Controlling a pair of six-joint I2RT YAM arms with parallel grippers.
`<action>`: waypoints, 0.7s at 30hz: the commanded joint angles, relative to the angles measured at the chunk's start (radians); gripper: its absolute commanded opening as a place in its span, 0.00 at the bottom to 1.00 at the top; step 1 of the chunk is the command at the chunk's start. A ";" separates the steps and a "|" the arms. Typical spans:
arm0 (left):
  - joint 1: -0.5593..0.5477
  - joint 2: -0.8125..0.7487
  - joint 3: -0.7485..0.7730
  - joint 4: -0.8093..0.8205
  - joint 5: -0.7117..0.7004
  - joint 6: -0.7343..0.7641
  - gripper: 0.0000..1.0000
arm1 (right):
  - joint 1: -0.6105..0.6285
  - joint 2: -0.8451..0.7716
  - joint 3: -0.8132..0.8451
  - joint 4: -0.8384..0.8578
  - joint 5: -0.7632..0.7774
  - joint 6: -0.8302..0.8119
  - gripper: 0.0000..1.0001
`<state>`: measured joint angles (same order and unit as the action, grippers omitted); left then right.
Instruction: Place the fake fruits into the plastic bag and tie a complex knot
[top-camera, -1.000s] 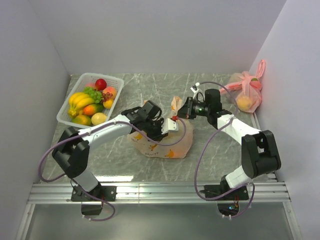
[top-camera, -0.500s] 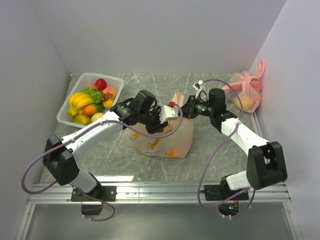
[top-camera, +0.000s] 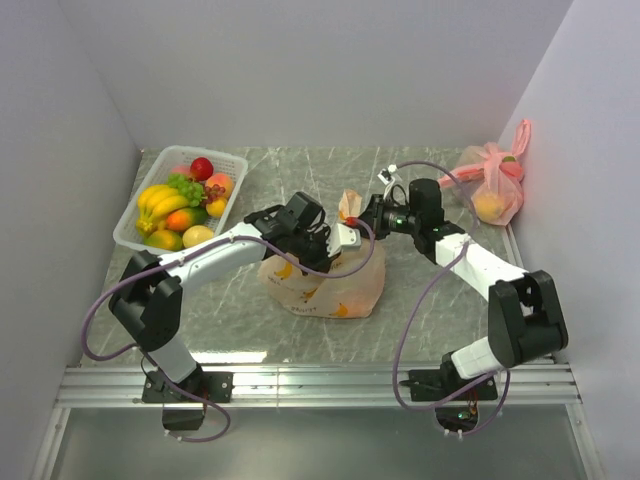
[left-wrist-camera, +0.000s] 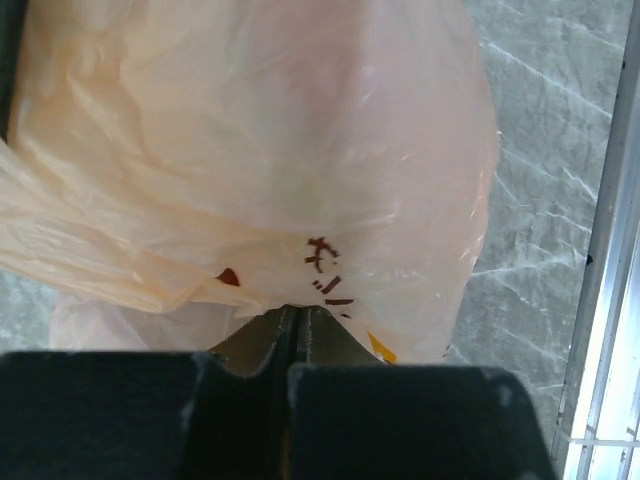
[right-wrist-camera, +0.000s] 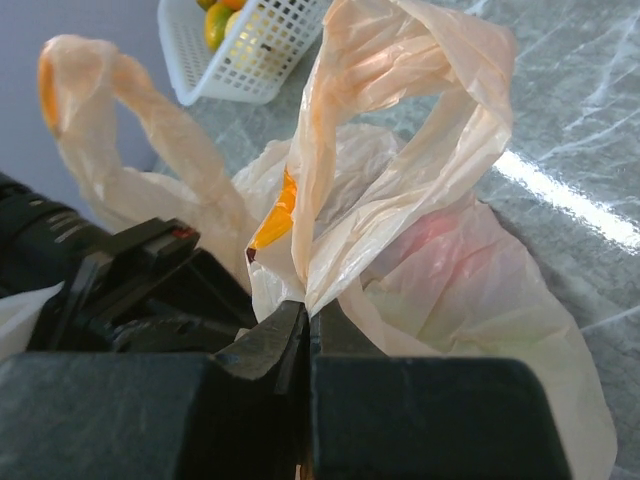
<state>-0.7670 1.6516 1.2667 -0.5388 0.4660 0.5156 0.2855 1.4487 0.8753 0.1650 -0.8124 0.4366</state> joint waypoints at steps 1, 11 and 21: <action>-0.002 -0.026 -0.023 0.016 0.063 0.014 0.02 | 0.020 0.048 0.027 0.070 0.018 0.028 0.00; 0.002 -0.078 -0.001 0.039 0.049 -0.049 0.02 | 0.036 0.013 0.039 0.026 -0.001 0.137 0.74; -0.005 -0.119 -0.032 0.106 0.045 -0.026 0.02 | 0.089 0.105 0.047 0.027 0.007 0.224 0.62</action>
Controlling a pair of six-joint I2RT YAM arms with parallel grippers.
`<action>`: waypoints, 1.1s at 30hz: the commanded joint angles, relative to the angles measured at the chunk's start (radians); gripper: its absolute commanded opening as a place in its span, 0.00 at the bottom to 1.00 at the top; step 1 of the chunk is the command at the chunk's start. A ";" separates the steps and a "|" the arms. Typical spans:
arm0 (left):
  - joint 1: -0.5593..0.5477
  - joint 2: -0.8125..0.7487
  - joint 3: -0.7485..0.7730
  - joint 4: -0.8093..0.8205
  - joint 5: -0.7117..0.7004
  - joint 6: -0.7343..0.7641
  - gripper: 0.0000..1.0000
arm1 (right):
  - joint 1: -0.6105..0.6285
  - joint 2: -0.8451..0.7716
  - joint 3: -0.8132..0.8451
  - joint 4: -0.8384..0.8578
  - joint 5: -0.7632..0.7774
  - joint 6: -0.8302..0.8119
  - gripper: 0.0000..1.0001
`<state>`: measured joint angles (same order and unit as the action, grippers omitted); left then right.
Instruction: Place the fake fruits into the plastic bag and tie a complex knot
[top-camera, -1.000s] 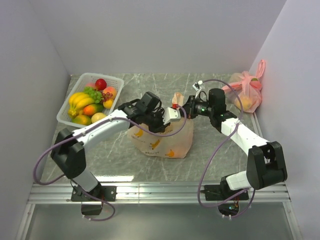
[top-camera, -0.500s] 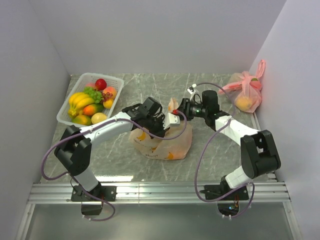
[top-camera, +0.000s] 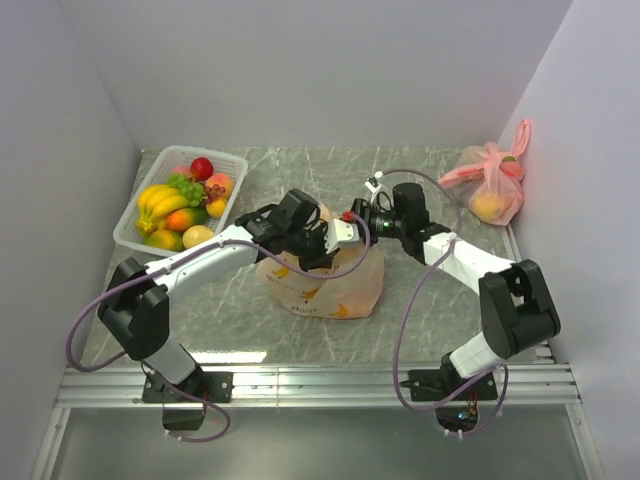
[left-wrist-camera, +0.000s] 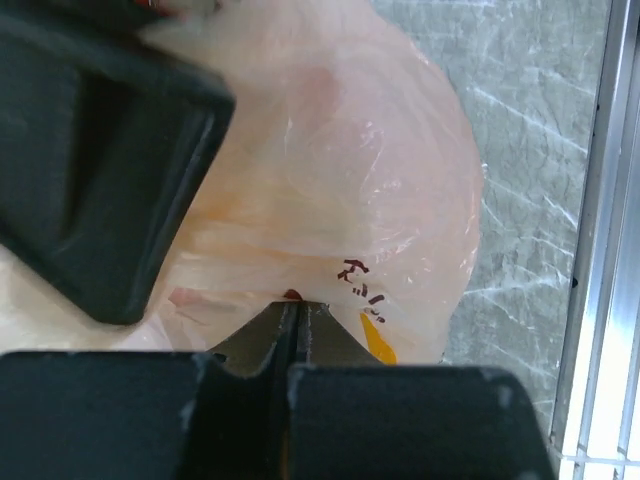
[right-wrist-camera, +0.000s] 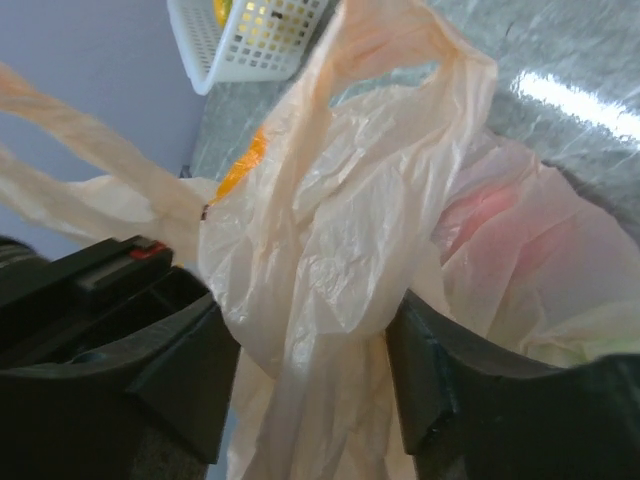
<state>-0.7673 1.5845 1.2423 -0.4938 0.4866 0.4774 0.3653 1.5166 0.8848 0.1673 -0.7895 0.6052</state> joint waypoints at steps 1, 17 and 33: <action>-0.006 -0.058 -0.012 0.061 0.026 0.012 0.03 | 0.009 0.046 0.043 0.037 -0.019 0.064 0.58; 0.101 -0.264 0.092 -0.013 0.063 -0.357 0.75 | 0.015 -0.121 -0.010 0.107 -0.017 -0.163 0.00; 0.258 -0.083 0.131 0.187 0.095 -1.037 0.88 | 0.040 -0.173 0.022 0.098 -0.060 -0.335 0.00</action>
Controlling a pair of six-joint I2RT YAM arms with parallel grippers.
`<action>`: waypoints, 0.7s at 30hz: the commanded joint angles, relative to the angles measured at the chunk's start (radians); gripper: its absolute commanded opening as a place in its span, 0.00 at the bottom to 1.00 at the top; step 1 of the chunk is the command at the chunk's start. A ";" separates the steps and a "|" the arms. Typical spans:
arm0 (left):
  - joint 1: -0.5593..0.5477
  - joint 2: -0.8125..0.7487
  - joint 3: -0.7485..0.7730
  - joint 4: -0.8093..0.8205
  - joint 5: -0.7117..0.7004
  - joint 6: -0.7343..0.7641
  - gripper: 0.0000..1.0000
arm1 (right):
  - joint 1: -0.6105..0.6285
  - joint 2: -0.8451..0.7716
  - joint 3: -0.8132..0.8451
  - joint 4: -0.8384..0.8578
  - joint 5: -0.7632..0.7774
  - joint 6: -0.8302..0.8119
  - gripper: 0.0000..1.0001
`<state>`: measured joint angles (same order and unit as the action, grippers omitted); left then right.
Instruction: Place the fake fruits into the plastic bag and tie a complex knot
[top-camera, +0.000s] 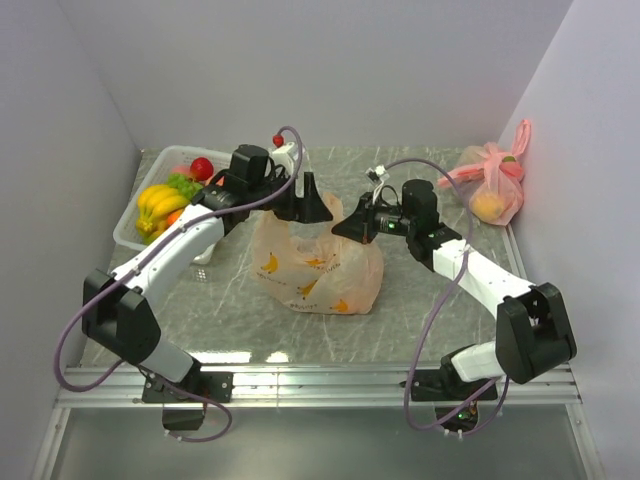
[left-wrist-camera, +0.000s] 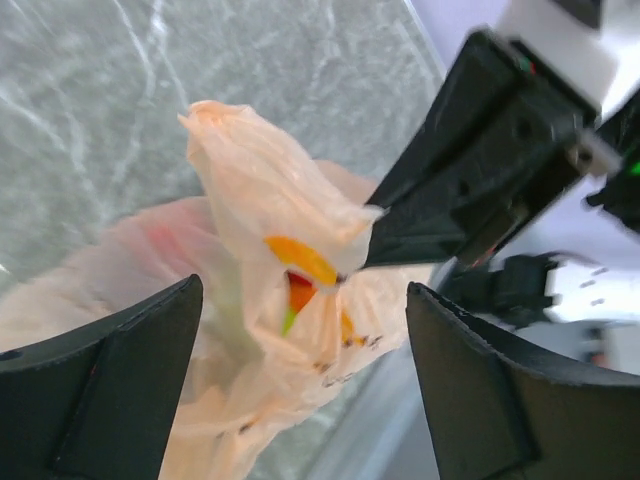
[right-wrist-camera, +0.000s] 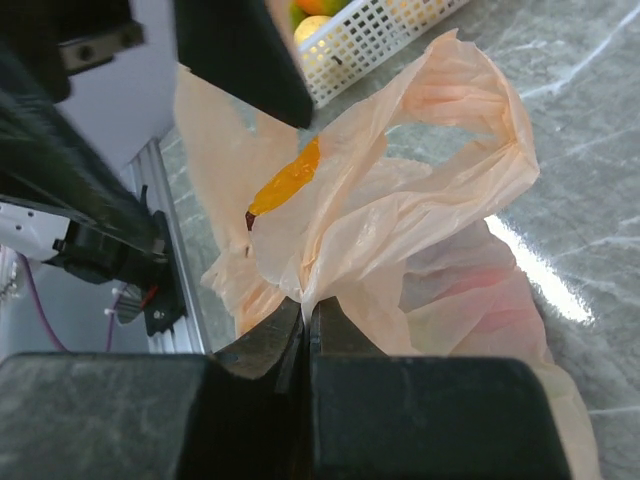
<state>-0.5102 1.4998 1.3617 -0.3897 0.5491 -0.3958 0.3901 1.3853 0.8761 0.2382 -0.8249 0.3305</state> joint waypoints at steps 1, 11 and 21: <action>0.010 0.017 0.001 0.100 0.063 -0.214 0.89 | 0.018 -0.045 0.032 0.027 -0.034 -0.068 0.00; 0.022 0.048 -0.065 0.253 0.023 -0.405 0.76 | 0.052 -0.069 0.006 0.053 -0.046 -0.096 0.00; 0.039 0.073 -0.071 0.370 0.130 -0.446 0.00 | 0.056 -0.065 0.009 0.056 -0.074 -0.085 0.27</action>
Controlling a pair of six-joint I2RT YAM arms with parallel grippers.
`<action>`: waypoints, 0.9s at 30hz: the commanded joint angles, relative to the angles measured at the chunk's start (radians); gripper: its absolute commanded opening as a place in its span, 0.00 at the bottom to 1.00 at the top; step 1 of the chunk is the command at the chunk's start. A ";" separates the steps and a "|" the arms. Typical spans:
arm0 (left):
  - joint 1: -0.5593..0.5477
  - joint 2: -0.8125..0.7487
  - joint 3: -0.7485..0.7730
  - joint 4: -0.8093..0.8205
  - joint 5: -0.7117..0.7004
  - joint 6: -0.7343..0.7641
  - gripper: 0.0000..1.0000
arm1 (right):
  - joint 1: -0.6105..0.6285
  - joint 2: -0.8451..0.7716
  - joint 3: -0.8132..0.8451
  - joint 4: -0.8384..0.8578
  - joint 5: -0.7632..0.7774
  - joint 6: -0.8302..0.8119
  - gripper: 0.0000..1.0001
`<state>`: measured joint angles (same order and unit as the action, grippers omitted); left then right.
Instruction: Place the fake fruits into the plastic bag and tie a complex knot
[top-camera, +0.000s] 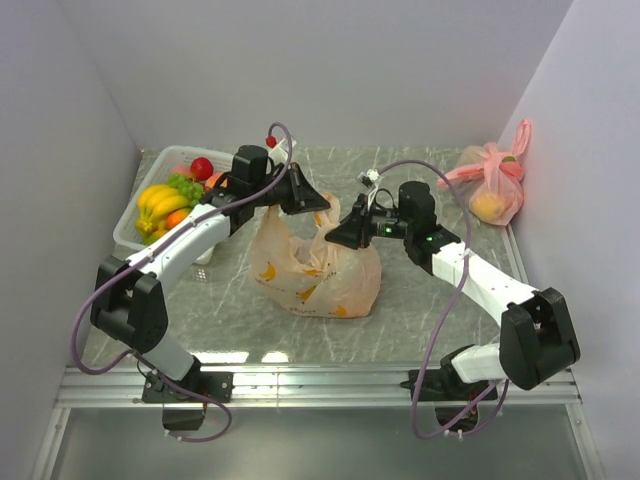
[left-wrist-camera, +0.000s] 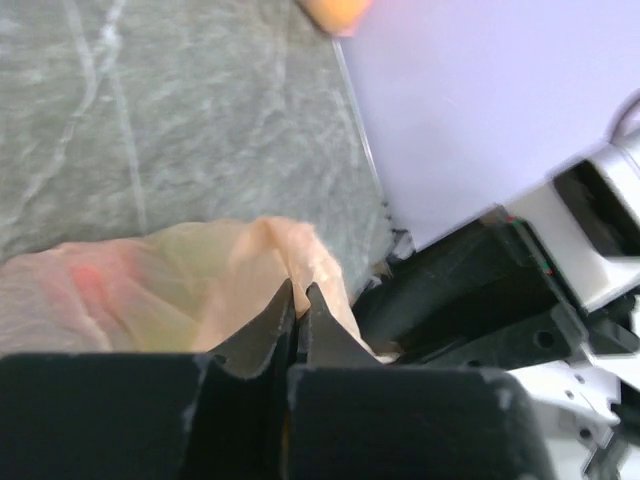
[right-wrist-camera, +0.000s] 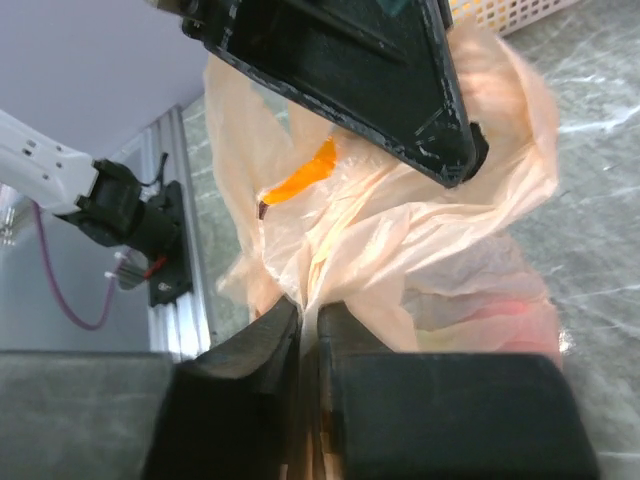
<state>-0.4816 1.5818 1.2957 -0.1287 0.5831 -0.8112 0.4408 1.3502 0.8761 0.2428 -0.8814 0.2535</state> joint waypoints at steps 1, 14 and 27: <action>0.011 -0.009 -0.010 0.115 0.127 -0.031 0.00 | 0.001 -0.026 0.009 0.052 -0.021 -0.011 0.34; 0.014 -0.045 -0.029 0.158 0.259 0.001 0.00 | -0.079 0.113 0.100 0.160 -0.182 0.064 0.88; 0.058 0.010 0.013 0.213 0.244 -0.020 0.00 | -0.007 0.116 -0.095 0.609 -0.231 0.352 0.74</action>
<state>-0.4412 1.5829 1.2682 0.0067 0.8154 -0.8185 0.4129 1.4948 0.8162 0.7238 -1.0882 0.5476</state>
